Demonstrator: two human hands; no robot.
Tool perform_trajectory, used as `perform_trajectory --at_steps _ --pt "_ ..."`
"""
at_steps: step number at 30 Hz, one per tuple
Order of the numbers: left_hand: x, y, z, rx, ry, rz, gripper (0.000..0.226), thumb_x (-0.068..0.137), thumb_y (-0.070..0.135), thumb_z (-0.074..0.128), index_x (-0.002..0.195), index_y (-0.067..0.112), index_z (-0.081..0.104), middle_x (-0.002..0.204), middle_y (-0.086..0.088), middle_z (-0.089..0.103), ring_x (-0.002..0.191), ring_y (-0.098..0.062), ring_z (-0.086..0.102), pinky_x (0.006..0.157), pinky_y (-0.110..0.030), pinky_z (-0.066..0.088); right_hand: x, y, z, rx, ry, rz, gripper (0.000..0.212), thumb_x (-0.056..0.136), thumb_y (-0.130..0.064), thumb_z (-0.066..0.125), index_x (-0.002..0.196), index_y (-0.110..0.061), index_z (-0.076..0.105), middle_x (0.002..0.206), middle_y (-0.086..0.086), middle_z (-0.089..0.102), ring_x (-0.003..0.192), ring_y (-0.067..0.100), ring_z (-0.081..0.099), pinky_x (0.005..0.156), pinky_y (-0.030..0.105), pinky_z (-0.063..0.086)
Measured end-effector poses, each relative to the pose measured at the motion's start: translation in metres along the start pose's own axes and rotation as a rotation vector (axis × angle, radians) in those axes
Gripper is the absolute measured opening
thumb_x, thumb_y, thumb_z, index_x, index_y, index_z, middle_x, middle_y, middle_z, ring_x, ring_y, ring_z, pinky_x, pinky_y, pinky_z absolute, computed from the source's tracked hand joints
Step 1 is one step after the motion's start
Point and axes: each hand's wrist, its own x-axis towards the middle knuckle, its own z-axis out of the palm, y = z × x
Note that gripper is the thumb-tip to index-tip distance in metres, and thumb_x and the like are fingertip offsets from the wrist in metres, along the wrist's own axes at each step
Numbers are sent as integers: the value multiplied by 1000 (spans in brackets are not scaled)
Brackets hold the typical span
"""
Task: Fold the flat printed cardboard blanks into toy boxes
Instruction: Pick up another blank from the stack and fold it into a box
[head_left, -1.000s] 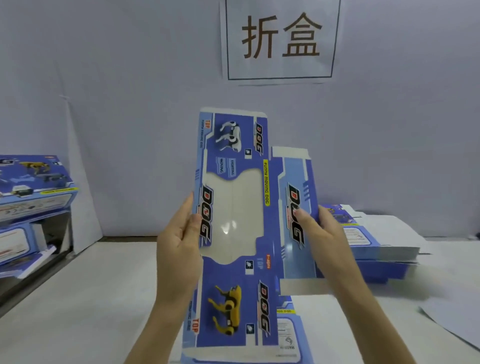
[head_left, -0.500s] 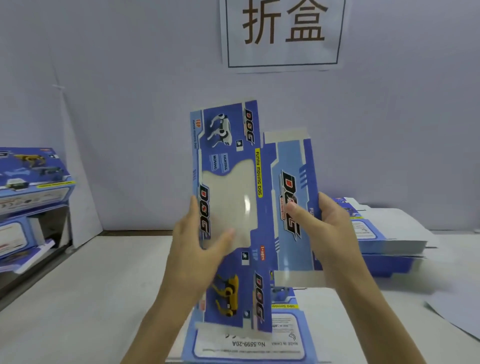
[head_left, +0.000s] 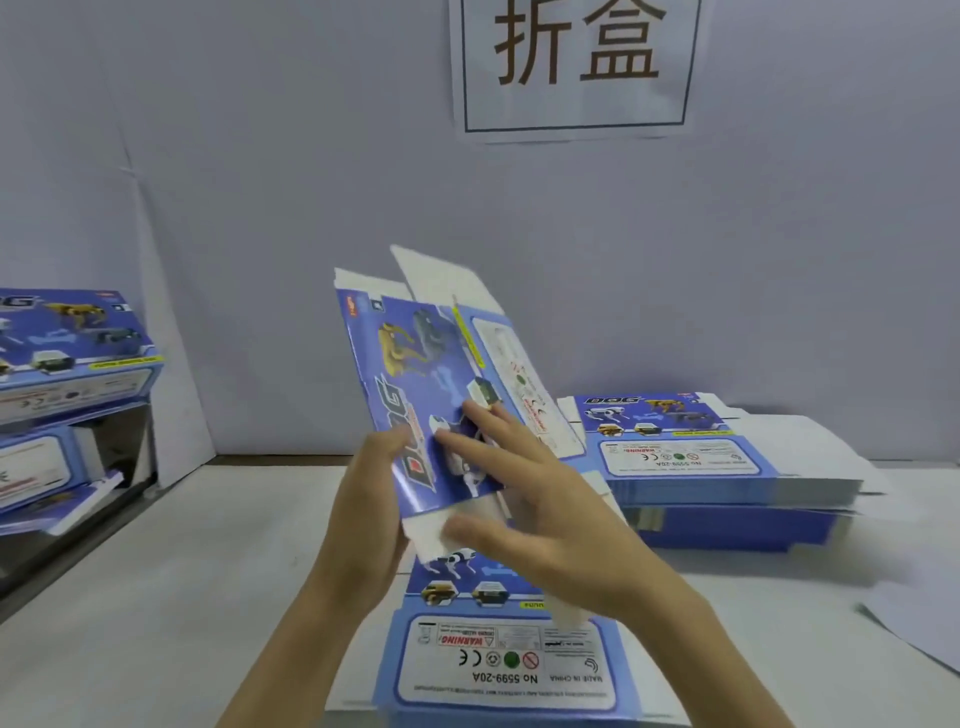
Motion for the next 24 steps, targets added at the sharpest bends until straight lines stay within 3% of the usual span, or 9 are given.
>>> perform_trajectory --at_steps 3,6,8,9,12,16,19,21,24 --pt "-1 2 -10 -22 58 14 28 86 34 54 98 20 76 96 -10 75 77 -24 73 55 -31 58 1 1 -2 -249 115 -9 70 79 -67 51 138 -58 15 150 -37 -4 140 -13 -12 112 14 1" --pt "-4 10 -6 -16 -204 -12 68 73 50 72 127 11 59 123 -14 65 108 -29 65 77 -36 58 2 -5 -5 -391 256 -90 67 85 -62 41 145 -35 29 153 -16 25 144 7 24 113 22 25" --pt "-8 8 3 230 -302 -62 70 78 40 71 139 15 45 139 -8 54 124 -26 55 87 -37 55 1 -7 -2 -485 404 -245 58 95 -45 41 137 -6 50 129 9 62 109 24 65 83 33 56" --pt "-10 5 6 425 -374 -29 82 73 40 72 145 24 36 143 1 50 128 -20 51 89 -35 54 0 -7 0 -525 460 -299 52 97 -34 43 130 4 55 107 15 71 84 27 71 63 35 59" --pt "-14 -2 15 678 -380 -24 109 55 54 77 138 68 7 141 30 39 127 6 45 89 -17 51 -1 0 1 -558 445 -339 50 83 -7 58 129 14 50 75 13 69 54 26 63 41 36 51" --pt "-12 1 5 753 -312 -79 95 84 28 68 125 78 -2 112 35 54 96 9 64 70 -15 56 -3 7 -3 -571 507 -352 65 73 2 66 135 3 44 61 7 61 43 18 53 42 29 48" --pt "-13 5 0 954 -216 41 76 92 32 45 144 55 -7 81 25 63 75 10 61 59 -6 47 0 8 -4 -421 552 -261 85 79 5 59 148 -23 20 90 15 69 59 30 63 54 37 56" --pt "-12 9 -2 1012 -184 90 61 98 27 40 150 43 12 94 27 61 85 15 57 62 -2 44 -1 9 -9 -441 541 -245 84 82 6 55 151 -26 18 126 16 61 73 36 66 58 45 58" --pt "-11 17 -4 887 -185 98 35 99 20 42 123 45 49 105 29 64 96 11 59 59 -6 47 -1 19 -14 -499 560 -224 66 84 1 56 142 -17 30 138 20 51 97 40 66 60 51 59"
